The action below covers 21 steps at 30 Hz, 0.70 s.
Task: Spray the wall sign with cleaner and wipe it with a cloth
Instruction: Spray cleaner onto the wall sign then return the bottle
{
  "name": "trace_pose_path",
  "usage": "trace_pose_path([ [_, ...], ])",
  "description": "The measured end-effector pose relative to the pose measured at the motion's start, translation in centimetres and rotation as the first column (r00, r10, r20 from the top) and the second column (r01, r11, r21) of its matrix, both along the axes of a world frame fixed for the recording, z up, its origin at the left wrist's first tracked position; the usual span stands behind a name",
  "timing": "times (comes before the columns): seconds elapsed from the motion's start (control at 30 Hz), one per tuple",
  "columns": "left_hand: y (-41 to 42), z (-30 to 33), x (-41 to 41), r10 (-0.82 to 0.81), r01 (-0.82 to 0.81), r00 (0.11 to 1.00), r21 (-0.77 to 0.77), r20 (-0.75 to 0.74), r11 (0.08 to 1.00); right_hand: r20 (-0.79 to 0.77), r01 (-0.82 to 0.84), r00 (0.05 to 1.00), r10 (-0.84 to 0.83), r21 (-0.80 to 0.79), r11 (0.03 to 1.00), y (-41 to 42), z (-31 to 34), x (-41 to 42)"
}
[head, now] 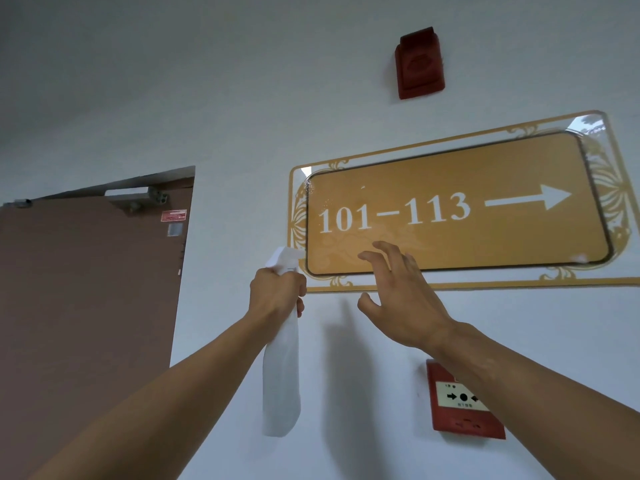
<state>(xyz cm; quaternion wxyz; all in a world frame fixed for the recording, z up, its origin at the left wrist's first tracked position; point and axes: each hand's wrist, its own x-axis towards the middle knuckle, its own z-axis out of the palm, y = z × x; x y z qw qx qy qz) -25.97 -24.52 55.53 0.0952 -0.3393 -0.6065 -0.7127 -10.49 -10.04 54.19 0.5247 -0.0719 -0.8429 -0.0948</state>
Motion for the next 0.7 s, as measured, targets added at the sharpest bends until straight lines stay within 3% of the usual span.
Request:
trace_pose_path([
  [0.7,6.3,5.5,7.0,-0.059,0.06,0.997,0.018,-0.051,0.998,-0.047,0.17,0.985,-0.169,0.015,0.985,5.2,1.1,9.4],
])
